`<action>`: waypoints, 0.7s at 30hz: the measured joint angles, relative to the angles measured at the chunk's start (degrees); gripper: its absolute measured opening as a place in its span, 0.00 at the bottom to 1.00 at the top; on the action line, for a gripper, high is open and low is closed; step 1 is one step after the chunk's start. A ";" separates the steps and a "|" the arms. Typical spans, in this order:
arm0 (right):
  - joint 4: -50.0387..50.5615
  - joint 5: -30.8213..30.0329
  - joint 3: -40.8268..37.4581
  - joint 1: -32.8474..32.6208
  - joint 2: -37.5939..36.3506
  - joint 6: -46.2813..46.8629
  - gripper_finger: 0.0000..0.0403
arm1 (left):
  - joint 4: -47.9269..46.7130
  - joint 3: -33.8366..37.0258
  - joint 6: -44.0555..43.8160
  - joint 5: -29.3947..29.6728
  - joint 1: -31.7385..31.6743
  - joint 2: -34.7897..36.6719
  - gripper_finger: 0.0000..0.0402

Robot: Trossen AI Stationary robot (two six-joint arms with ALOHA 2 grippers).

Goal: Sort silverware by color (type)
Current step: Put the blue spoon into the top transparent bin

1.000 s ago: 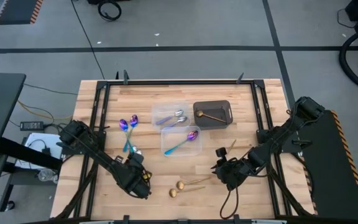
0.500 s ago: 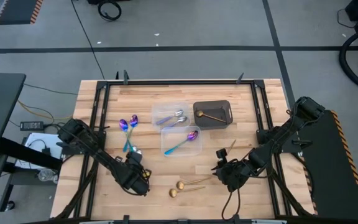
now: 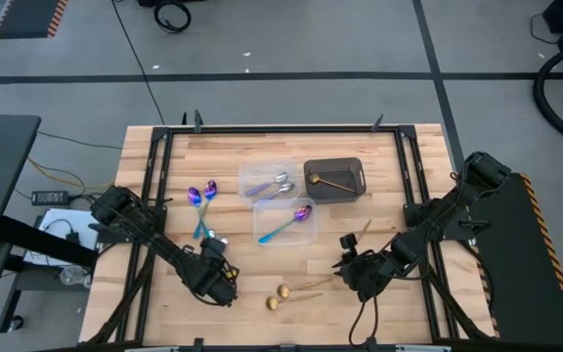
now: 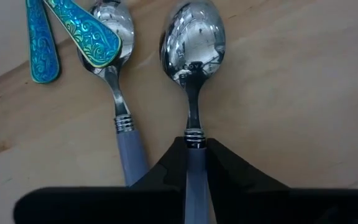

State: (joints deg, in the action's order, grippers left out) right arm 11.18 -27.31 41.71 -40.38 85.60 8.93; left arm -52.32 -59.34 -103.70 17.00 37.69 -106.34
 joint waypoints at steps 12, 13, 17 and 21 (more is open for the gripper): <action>0.00 -0.09 0.00 0.00 0.00 0.02 0.23 | -1.91 -2.05 1.36 12.68 0.09 5.81 0.11; -0.01 -0.09 0.00 0.00 0.00 0.04 0.23 | -1.90 -2.06 2.08 13.85 -0.23 6.11 0.11; -0.12 -0.13 0.00 0.00 0.00 -0.23 0.23 | -0.97 -2.10 7.18 17.72 -2.81 7.69 0.08; -0.46 -0.13 0.02 0.00 0.00 -0.57 0.23 | -0.94 -2.11 14.89 17.88 -7.41 9.17 0.00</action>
State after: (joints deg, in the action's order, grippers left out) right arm 10.72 -27.44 41.74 -40.38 85.60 8.36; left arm -53.26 -61.45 -88.82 34.89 30.27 -97.16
